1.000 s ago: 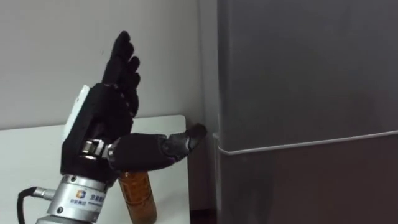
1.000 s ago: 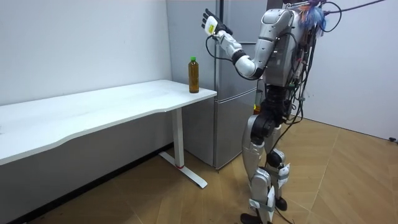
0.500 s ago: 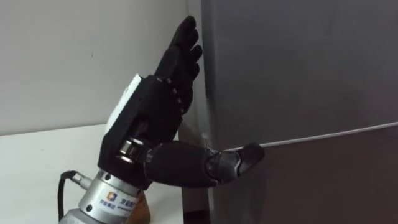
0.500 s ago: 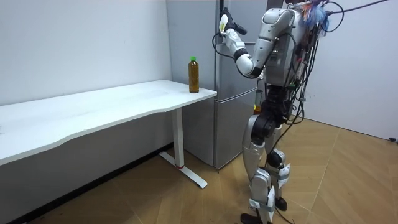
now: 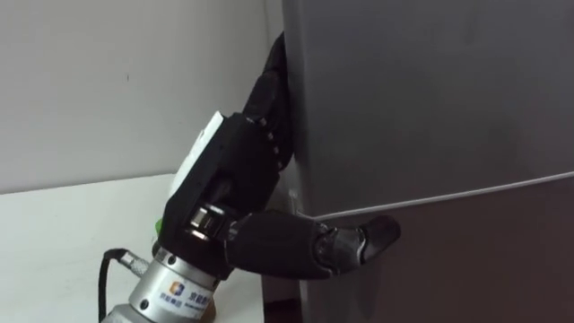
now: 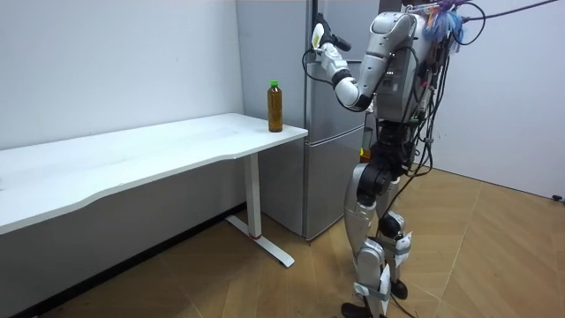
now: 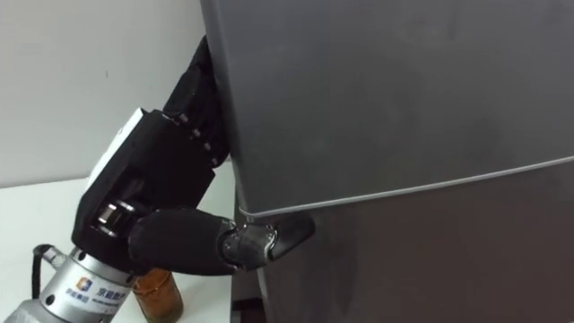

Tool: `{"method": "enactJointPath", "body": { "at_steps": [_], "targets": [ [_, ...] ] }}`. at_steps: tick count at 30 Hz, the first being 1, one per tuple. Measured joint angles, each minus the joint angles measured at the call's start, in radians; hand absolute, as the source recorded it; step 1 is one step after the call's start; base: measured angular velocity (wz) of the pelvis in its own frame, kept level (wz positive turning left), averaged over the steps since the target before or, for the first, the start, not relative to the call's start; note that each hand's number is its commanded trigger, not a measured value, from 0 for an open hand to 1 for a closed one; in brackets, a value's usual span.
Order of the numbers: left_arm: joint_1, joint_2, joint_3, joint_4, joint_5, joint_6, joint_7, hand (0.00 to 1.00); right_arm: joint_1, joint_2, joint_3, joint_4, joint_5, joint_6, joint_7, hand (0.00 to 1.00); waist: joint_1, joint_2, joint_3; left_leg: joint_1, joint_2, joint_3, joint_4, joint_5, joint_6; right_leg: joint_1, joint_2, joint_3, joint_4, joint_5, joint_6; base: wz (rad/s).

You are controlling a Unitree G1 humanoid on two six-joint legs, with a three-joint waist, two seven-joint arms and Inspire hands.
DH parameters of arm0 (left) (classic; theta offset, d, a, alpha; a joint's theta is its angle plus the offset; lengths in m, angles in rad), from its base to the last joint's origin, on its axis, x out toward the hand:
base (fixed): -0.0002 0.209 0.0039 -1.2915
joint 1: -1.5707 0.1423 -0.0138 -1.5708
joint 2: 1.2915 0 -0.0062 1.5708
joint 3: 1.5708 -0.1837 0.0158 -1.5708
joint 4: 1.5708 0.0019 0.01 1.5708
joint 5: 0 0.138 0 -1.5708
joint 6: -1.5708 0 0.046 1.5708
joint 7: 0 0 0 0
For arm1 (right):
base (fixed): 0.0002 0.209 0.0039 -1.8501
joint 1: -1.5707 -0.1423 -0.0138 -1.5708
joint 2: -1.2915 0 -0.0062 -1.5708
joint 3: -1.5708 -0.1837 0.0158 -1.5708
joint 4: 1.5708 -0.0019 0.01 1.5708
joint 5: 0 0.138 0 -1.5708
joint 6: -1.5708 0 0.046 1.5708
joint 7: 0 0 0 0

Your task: Put the bottle in the upper fridge

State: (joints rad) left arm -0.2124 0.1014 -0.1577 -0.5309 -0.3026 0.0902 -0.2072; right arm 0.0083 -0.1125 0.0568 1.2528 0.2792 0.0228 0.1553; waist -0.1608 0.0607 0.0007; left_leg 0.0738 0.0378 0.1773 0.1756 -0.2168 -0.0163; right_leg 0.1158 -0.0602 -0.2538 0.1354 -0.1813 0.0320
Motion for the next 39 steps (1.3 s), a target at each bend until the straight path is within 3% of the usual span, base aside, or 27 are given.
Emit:
{"method": "enactJointPath", "body": {
  "at_steps": [1, 2, 3, 4, 5, 11, 13, 19, 20, 23, 24, 39],
  "targets": [
    [0.0, 0.0, -0.003, 0.0, 0.0, 0.0, 0.0, 0.0, 0.0, 0.0, 0.0, 0.0, 0.0, 0.0, 0.0, 0.0, 0.001, 0.0, 0.0, -0.002, 0.0, -0.001, 0.0, 0.0, 0.0, -0.002, 0.0, 0.0, 0.0, 0.0, 0.0, 0.03],
    [0.0, 0.0, -0.003, -0.001, 0.0, 0.0, 0.0, 0.17, 0.0, 0.0, 0.0, 0.0, 0.0, 0.0, 0.0, 0.0, 0.001, 0.0, -0.0001, -0.003, 0.0, -0.001, 0.0, 0.0, 0.0, -0.002, 0.0, 0.0, 0.0, 0.0, 0.0, 0.0],
    [0.0, 0.0, -0.003, -0.001, 0.0, 0.0, -0.001, 0.7, 0.0, 0.0, 0.0, 0.0, 0.003, 0.0, 0.0, 0.0, 0.0, 0.0, -0.0001, -0.005, 0.0, -0.001, 0.001, 0.0, 0.0, -0.004, 0.0, -0.001, 0.0, 0.0, 0.0, 0.0],
    [0.0, 0.0, -0.003, -0.001, 0.0, 0.0, -0.001, 0.92, 0.0, 0.0, 0.0, 0.0, 0.008, 0.0, 0.0, 0.0, 0.0, 0.0, -0.0001, -0.008, 0.0, -0.001, 0.002, 0.0, 0.0, -0.005, 0.0, -0.003, 0.0, 0.0, 0.0, 0.0],
    [0.0, 0.0, -0.003, -0.001, 0.0, 0.0, -0.001, 1.0, 0.0, 0.0, 0.0, 0.0, 0.009, 0.0, 0.0, 0.0, 0.0, 0.0, 0.0, -0.009, 0.0, -0.002, 0.003, 0.0, 0.0, -0.006, 0.0, -0.003, 0.0, 0.0, 0.0, 0.0],
    [0.0, -0.007, 0.036, -0.001, 0.0, 0.006, 0.025, 1.0, 0.001, 0.0, 0.009, 0.0, 0.023, 0.0, -0.005, 0.0, 0.003, -0.001, 0.0006, -0.012, -0.001, -0.014, 0.004, 0.0, 0.0, -0.004, -0.001, -0.02, 0.0, 0.0, 0.0, 0.06],
    [0.0, -0.022, 0.038, -0.001, 0.0, 0.001, 0.046, 1.0, 0.001, 0.0, 0.015, -0.001, 0.024, 0.0, -0.01, 0.0, 0.007, -0.001, 0.0005, -0.012, -0.003, -0.016, 0.004, 0.0, 0.0, -0.003, -0.003, -0.023, 0.0, 0.0, 0.0, 0.04],
    [0.004, -0.029, 0.039, -0.01, -0.02, -0.006, 0.052, 0.98, 0.002, 0.0, 0.02, 0.0, 0.026, 0.0, -0.011, 0.0, 0.016, -0.005, 0.0029, -0.012, -0.009, -0.016, 0.004, 0.002, 0.003, -0.001, -0.009, -0.024, 0.0, 0.001, 0.002, 0.01],
    [0.004, -0.029, 0.037, -0.011, -0.02, -0.006, 0.052, 0.88, 0.002, 0.0, 0.02, 0.0, 0.026, 0.0, -0.011, 0.0, 0.017, -0.004, 0.0029, -0.012, -0.01, -0.016, 0.004, 0.002, 0.004, -0.001, -0.009, -0.024, 0.0, 0.002, 0.003, 0.0],
    [0.004, -0.032, 0.033, -0.011, -0.02, -0.005, 0.051, 0.36, 0.002, 0.0, 0.02, 0.0, 0.026, 0.0, -0.011, 0.0, 0.02, -0.004, 0.0029, -0.012, -0.012, -0.016, 0.004, 0.003, 0.005, -0.001, -0.011, -0.024, 0.001, 0.002, 0.004, 0.0],
    [0.004, -0.032, 0.032, -0.011, -0.02, -0.004, 0.049, 0.0, 0.002, 0.0, 0.02, 0.0, 0.026, 0.0, -0.011, 0.0, 0.02, -0.004, 0.0029, -0.012, -0.012, -0.016, 0.004, 0.003, 0.005, -0.001, -0.012, -0.024, 0.0, 0.002, 0.004, 0.0],
    [0.01, -0.028, 0.01, -0.011, -0.018, 0.007, 0.047, 0.0, 0.003, -0.006, 0.031, 0.0, 0.026, 0.0, -0.007, 0.0, 0.026, 0.001, 0.0035, -0.014, -0.013, -0.016, 0.007, 0.005, 0.008, 0.001, -0.012, -0.024, 0.001, 0.003, 0.005, 0.0]
  ]
}}
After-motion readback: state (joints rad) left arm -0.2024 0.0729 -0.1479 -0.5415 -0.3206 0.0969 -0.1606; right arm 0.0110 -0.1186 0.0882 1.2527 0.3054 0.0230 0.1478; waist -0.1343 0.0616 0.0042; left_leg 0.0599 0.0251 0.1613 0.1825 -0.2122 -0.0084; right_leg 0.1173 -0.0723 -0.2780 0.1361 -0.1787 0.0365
